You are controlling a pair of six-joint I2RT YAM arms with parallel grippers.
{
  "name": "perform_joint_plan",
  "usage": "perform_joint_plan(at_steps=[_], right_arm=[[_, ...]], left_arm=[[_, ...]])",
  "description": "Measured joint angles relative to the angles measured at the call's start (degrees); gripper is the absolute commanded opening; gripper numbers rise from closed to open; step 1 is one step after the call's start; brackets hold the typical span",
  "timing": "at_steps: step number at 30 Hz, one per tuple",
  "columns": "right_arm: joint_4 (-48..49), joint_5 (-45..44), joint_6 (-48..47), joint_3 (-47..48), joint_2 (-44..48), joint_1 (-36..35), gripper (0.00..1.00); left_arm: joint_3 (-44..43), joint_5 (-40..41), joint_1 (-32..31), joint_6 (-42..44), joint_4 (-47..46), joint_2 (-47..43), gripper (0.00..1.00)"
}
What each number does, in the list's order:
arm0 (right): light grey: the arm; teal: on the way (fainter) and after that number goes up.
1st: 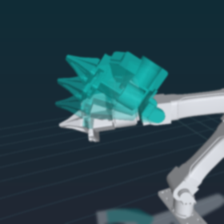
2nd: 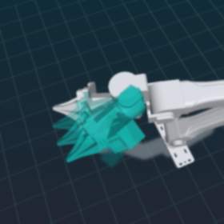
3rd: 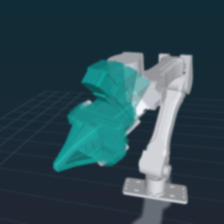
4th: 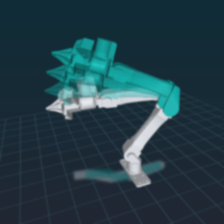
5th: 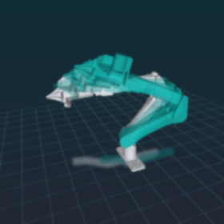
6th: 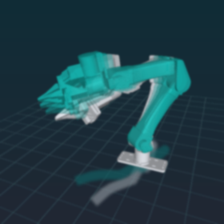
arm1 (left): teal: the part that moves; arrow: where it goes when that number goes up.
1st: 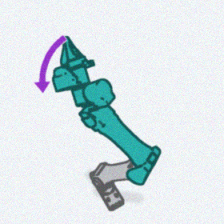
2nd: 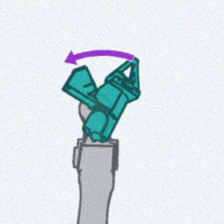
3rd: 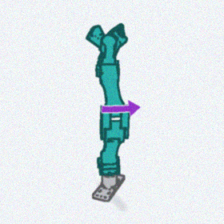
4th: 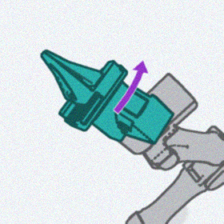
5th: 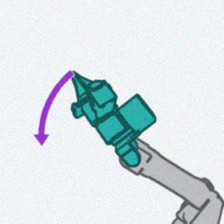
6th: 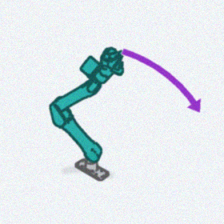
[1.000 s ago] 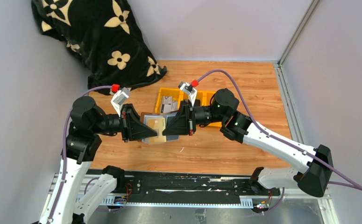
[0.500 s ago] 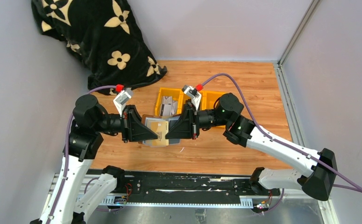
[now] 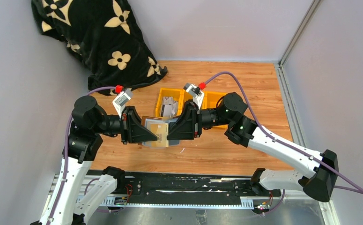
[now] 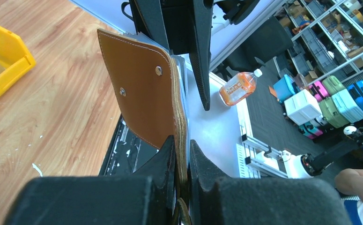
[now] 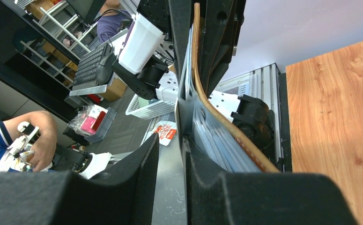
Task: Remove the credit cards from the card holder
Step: Remove the credit card from the card holder.
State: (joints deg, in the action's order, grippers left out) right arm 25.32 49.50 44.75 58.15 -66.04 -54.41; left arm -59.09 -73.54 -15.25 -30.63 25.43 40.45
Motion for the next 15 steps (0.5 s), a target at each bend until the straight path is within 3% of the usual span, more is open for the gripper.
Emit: perform_joint_plan(at_steps=[6,15], right_arm=[[0.2,0.0,1.1,1.2,-1.5,0.0,0.0],[0.5,-0.7,2.0,-1.6,1.2,1.7,0.0]], left_arm=[[0.0,-0.5,0.0,0.0,0.0,0.0,0.0],[0.0,-0.6,0.0,0.1,0.2,0.4,0.01]])
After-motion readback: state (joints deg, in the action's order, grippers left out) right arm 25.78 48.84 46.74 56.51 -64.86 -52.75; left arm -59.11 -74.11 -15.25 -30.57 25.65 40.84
